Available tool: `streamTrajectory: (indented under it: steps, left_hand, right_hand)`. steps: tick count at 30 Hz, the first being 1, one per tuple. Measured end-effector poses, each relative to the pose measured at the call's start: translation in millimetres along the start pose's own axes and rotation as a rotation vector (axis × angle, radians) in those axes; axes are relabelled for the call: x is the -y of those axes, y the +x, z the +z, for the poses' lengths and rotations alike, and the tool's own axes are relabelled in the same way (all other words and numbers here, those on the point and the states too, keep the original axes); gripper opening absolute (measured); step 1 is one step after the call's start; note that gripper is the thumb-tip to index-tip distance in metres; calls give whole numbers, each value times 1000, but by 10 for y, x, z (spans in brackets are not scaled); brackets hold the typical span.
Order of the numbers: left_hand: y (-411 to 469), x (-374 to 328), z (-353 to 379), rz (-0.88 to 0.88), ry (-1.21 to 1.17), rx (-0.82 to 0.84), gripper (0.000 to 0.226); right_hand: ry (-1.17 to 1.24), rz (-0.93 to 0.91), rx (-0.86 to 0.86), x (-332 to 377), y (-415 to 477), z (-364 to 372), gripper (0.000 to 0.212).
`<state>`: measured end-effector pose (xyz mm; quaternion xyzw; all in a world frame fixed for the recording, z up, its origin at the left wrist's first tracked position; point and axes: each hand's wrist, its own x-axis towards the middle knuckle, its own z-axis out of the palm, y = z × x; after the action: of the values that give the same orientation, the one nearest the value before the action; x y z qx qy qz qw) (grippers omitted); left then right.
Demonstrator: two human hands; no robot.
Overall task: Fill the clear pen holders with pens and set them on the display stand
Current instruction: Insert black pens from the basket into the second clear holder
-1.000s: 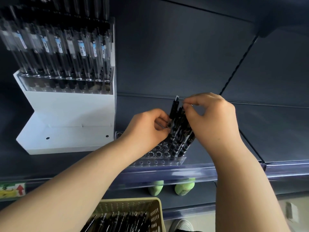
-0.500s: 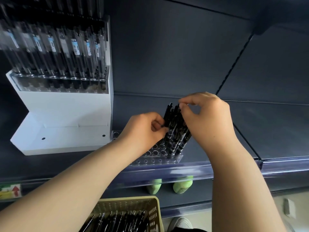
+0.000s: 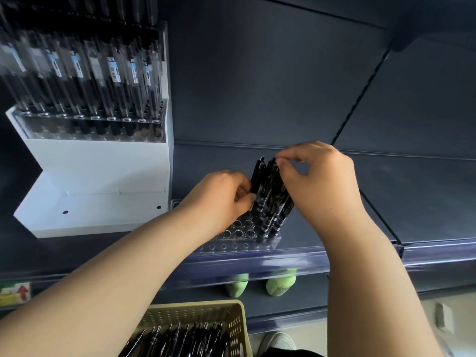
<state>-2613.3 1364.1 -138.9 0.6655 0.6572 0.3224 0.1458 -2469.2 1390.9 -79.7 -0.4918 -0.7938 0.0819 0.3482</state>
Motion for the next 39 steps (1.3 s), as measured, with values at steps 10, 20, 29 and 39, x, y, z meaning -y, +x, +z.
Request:
streamTrajectory:
  steps: [10, 20, 29, 39]
  left_hand:
    - [16, -68, -98, 63, 189, 110, 18]
    - [17, 3, -91, 34, 83, 79, 16]
    - [16, 60, -100, 34, 153, 164, 23]
    - [-135, -16, -332, 75, 443, 129, 31]
  right_hand:
    - [16, -3, -18, 29, -5, 11, 14]
    - [32, -2, -17, 43, -16, 32, 14]
    - [36, -15, -28, 41, -27, 23, 15]
    - [43, -165, -51, 214, -62, 47, 15]
